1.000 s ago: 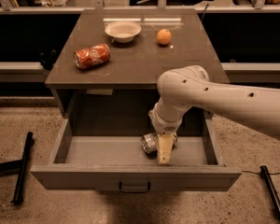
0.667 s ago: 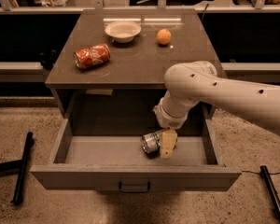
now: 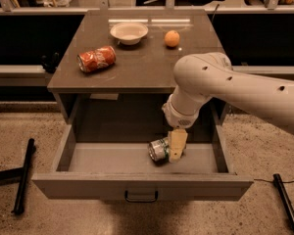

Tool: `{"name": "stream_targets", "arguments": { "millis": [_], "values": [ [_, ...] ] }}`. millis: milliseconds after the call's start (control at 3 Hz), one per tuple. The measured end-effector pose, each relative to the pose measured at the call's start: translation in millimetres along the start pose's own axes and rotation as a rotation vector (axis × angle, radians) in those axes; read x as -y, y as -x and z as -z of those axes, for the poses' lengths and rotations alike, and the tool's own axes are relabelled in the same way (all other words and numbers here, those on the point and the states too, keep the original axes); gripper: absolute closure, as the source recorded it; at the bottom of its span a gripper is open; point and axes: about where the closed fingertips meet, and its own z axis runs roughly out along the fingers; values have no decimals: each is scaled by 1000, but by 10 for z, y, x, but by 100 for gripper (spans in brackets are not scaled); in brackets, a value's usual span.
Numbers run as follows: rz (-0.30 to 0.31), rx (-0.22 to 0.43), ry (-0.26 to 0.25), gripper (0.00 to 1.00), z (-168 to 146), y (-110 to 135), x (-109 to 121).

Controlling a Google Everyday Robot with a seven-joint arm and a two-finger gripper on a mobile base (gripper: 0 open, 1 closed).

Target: Pick 7up can from top drawer and place on counter

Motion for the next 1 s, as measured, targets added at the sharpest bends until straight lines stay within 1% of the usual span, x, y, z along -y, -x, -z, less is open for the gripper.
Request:
{"name": "stream_targets", "arguments": {
  "millis": [667, 1000],
  "values": [
    [50, -39, -27, 0, -165, 98, -20],
    [72, -42, -21, 0, -327, 112, -32]
  ]
}}
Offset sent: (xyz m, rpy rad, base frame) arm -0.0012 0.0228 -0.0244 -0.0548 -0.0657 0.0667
